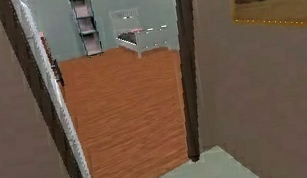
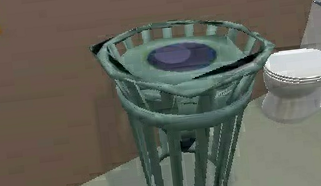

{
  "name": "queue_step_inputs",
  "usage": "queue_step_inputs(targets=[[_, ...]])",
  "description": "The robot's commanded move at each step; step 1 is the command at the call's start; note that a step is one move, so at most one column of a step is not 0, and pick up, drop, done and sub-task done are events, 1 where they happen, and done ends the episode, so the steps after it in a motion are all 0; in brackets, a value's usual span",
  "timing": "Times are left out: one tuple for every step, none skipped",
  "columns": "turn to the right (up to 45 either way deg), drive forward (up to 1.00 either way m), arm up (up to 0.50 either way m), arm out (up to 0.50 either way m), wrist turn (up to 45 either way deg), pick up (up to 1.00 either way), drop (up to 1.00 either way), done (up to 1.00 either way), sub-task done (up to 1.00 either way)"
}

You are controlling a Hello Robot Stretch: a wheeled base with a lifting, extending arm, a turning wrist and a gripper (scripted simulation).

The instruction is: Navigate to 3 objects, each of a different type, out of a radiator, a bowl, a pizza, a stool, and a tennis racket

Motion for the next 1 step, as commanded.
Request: queue_step_inputs(targets=[[-3.0, 0.00, 0.00, 0.00, 0.0, 0.00, 0.00, 0.00, 0.00]])
